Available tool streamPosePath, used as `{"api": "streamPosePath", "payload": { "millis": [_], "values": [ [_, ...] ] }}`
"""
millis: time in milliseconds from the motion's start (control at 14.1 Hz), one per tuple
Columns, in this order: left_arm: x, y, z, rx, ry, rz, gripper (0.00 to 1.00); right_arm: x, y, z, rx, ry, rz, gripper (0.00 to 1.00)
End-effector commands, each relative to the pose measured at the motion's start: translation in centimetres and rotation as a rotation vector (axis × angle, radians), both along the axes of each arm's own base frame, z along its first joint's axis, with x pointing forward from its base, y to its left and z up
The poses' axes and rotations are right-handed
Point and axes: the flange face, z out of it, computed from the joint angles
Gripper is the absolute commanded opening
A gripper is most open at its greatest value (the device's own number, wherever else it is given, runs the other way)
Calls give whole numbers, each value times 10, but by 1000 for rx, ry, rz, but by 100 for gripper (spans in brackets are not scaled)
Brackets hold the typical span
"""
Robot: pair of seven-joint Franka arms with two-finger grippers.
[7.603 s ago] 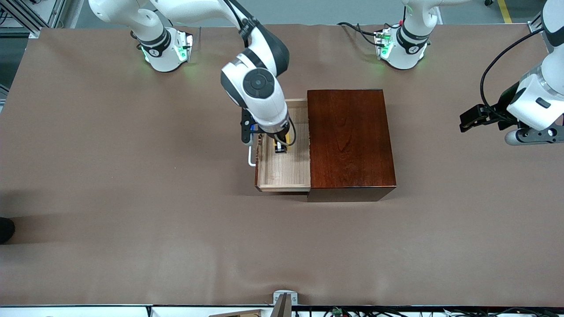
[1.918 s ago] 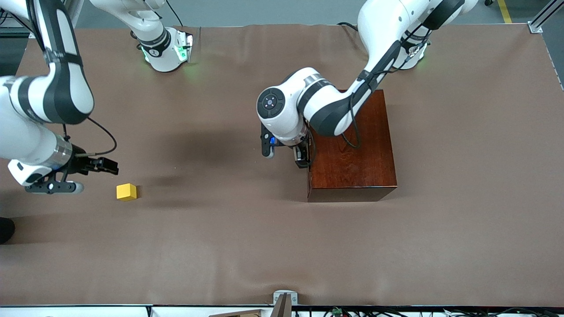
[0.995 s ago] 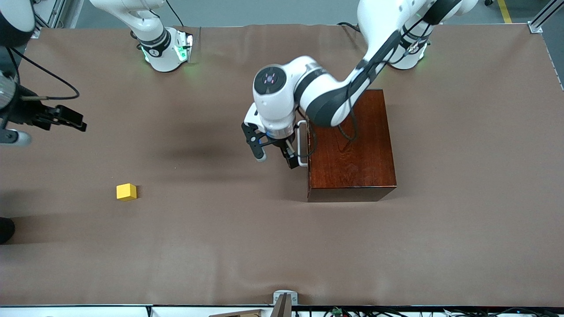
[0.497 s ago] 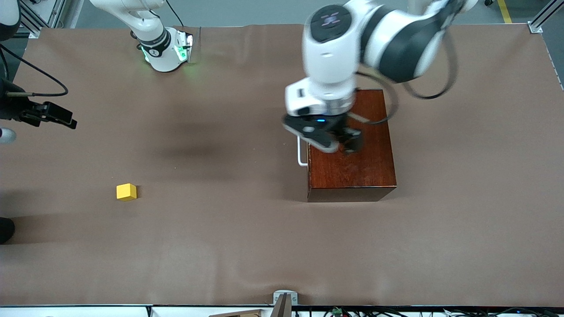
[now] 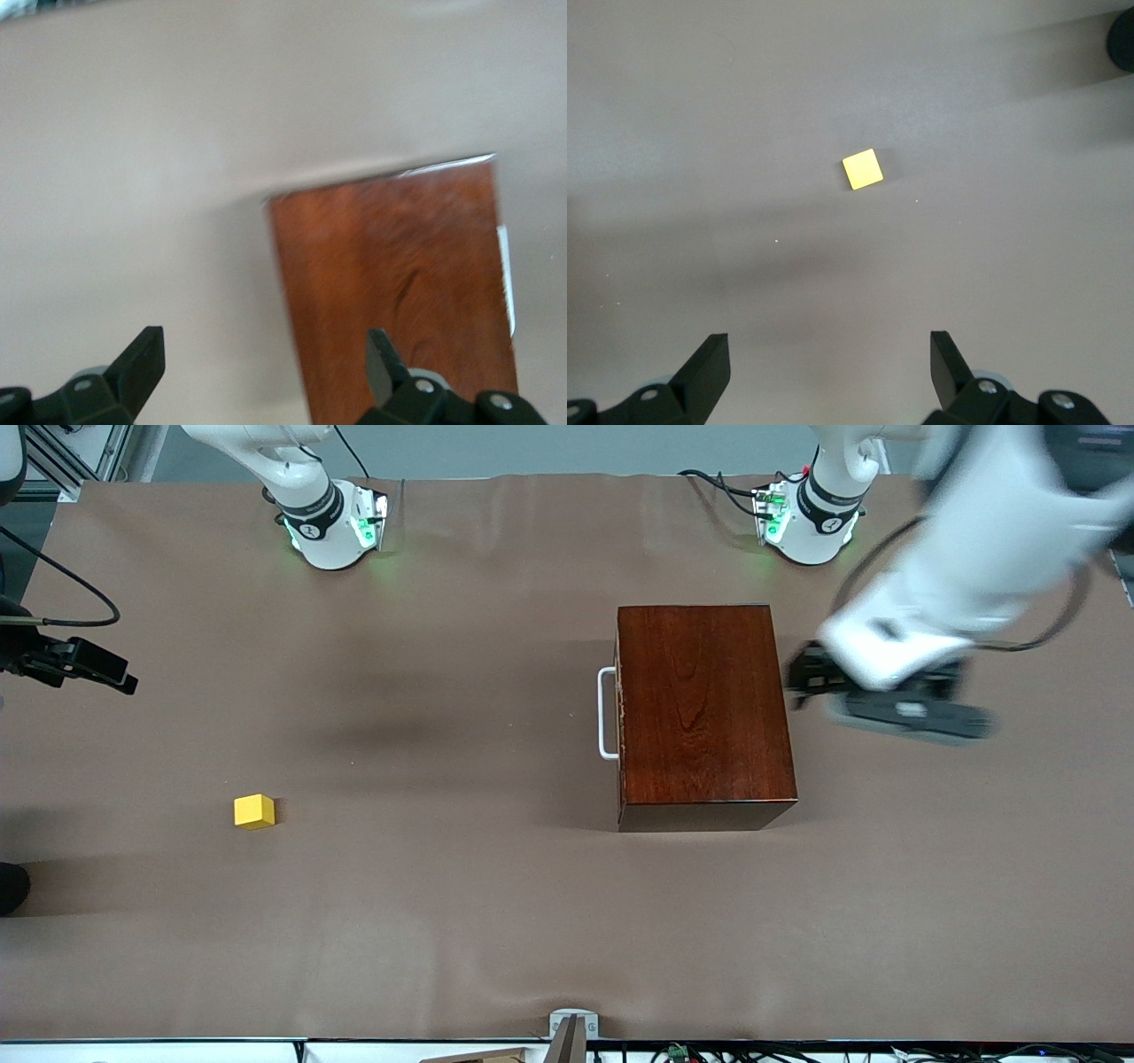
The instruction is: Open drawer, take yellow block, close drawer
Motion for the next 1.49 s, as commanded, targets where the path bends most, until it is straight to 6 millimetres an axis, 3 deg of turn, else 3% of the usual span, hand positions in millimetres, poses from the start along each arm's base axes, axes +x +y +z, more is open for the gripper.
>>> {"api": "streamPosePath", "payload": {
  "millis": [0,142,284,426,639,782,924,1066,1421],
  "values": [
    [-12,45,1,10,64,109,100,2,-3,3,-3,0,-17,100],
    [-9,80,4,7,59,195,100,1,-3,3,-4,8,-17,100],
    [-7,102,3,2,61,346,100,1,-4,4,-5,6,-19,100],
    [-7,107,4,12,56,460,100,0,-2,5,-4,5,-14,100],
    [-8,117,4,18,50,463,100,-2,-2,10,-6,-3,-16,100],
    [-10,116,5,16,39,381,100,-7,-2,16,-4,21,-15,100],
    [-8,131,5,8,28,265,100,-9,-4,29,-12,25,-15,100],
    [-9,135,8,6,22,165,100,-8,-2,29,-12,22,-12,100],
    [-23,122,11,42,21,142,100,-9,-2,28,-12,27,-10,100]
  ]
}}
